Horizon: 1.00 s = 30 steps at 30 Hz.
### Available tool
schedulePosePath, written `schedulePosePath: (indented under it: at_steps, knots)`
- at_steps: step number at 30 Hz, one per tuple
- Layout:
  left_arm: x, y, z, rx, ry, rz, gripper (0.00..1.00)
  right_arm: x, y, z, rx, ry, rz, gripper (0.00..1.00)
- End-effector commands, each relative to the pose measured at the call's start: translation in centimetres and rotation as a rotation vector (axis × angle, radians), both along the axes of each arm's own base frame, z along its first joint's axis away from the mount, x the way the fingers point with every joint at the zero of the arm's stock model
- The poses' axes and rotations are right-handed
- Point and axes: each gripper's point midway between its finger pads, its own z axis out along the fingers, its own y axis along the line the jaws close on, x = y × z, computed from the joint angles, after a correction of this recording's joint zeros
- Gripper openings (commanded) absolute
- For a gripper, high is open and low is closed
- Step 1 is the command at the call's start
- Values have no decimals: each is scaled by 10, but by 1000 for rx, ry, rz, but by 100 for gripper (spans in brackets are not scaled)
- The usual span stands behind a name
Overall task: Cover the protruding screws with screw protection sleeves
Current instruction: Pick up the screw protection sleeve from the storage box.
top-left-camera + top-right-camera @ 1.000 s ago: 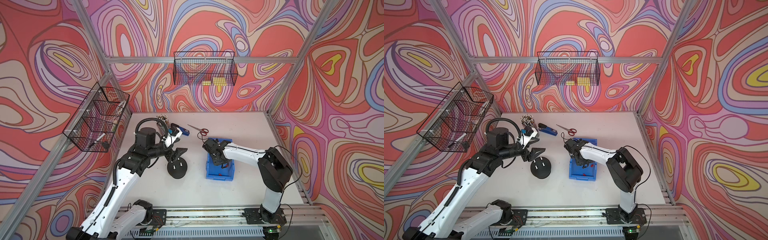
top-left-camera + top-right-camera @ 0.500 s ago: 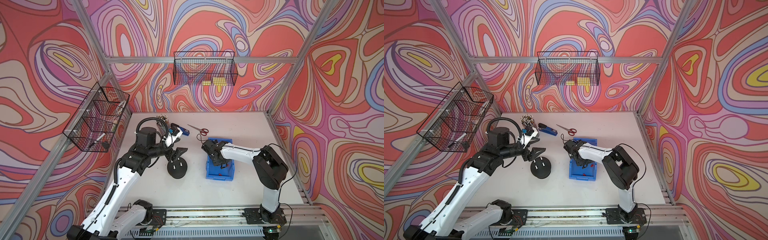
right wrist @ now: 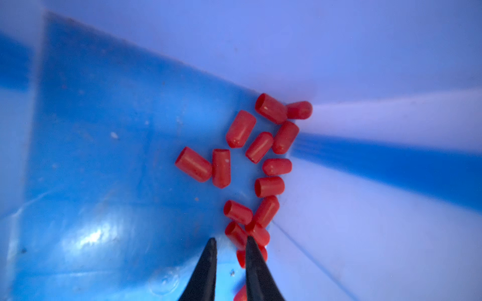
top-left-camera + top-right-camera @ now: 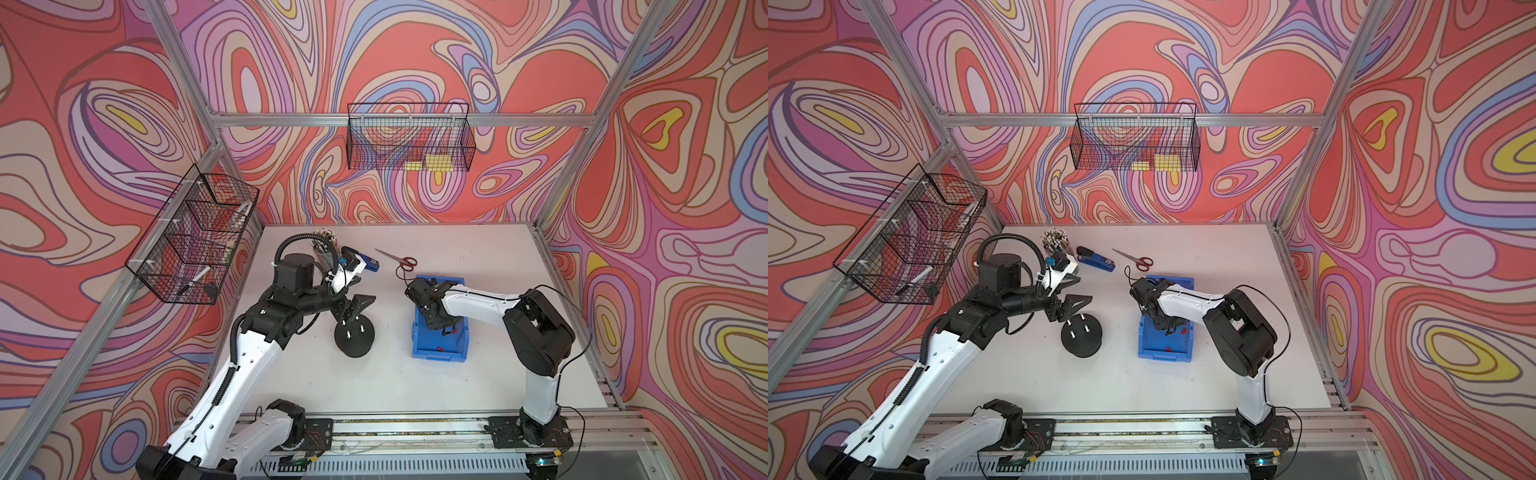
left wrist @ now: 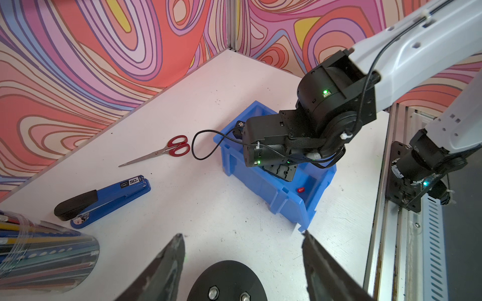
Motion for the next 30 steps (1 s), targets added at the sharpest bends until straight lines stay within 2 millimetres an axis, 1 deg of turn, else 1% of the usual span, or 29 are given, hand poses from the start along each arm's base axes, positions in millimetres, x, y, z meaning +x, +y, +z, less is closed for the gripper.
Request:
schedulePosePath:
  at_steps: [1, 6, 11, 13, 19, 21, 24, 27, 30]
  knots:
    - [0, -2, 0, 6, -10, -16, 72, -1, -6, -11, -12, 20, -6, 23]
    - [1, -3, -2, 7, -7, -15, 72, -3, -7, -17, 3, 42, -11, 22]
    - [2, -3, -3, 8, -2, -15, 72, -3, -7, -20, 23, 55, -10, 18]
    - [3, -3, -3, 9, -1, -15, 72, -2, -6, -19, 27, 53, -9, 14]
    - [3, -4, -3, 9, 4, -18, 72, -1, -10, -16, 13, 39, -14, 8]
    - [3, -4, -3, 8, 5, -18, 72, -1, -10, -14, 14, 34, -15, 5]
    - [3, -4, -3, 7, 4, -18, 72, 0, -10, -8, 24, 19, -17, 2]
    - [4, -4, -4, 6, 6, -17, 72, 2, -7, 1, 46, -1, -20, 2]
    - [6, -5, -2, -4, 8, -9, 72, 3, 0, 13, 101, -23, -17, 1]
